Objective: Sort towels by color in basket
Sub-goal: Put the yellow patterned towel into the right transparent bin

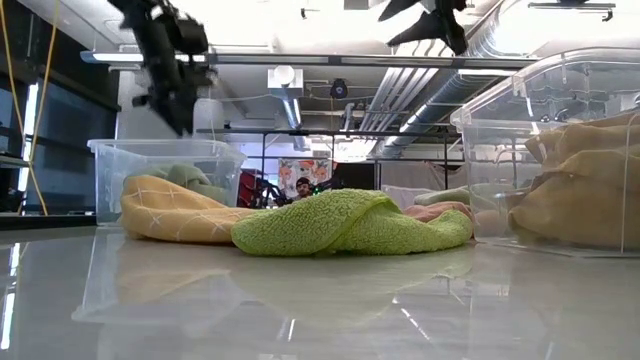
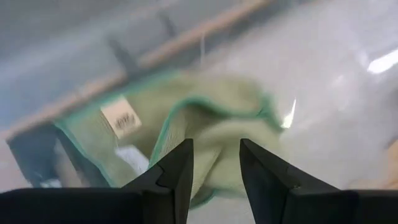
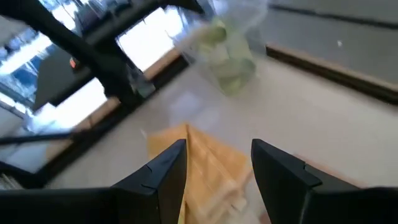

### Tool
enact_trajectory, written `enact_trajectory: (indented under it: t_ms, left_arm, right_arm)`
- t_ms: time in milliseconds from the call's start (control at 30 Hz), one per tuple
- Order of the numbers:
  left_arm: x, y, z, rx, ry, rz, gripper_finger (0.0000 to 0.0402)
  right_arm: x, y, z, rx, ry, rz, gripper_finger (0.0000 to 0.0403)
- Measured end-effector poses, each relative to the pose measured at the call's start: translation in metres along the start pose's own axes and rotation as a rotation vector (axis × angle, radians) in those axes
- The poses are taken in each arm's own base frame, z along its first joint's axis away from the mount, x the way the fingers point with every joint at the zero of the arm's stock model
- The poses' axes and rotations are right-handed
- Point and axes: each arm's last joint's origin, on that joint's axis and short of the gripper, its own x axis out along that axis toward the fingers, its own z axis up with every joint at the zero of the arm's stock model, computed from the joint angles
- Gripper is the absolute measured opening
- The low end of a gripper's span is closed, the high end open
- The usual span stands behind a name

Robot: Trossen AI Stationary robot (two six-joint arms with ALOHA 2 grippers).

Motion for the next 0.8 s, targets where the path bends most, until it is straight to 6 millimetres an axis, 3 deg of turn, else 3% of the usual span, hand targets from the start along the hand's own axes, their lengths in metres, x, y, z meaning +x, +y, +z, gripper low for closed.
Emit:
enact_trajectory:
  t_ms: [133,333,667,800]
  left_arm:
    - [-0.04,-0.011,0.003,0.025,-0.183,-0.055,0.0115]
    - [-0.084,-0.037,-0.009,0.12,-0.432,-0.223,0.0115]
    - [-0.096,-0.063,-0.026,0.25,-0.5,-0.341,0.0115]
    - [-0.095,-0.068,-0.034,0.338,-0.448,-0.348,0.0115]
  right_arm:
    - [0.016,0.004,-0.013,-0.04,0.177,0.113,0.0174]
    - [0.062,0.017,-0.043,-0.06,0.376,0.249,0.0174]
    - [0.153,0.055,-0.05,-0.16,0.384,0.236,0.0174]
    - [0.192,0.055,-0.055,-0.134,0.462,0.126,0.0185]
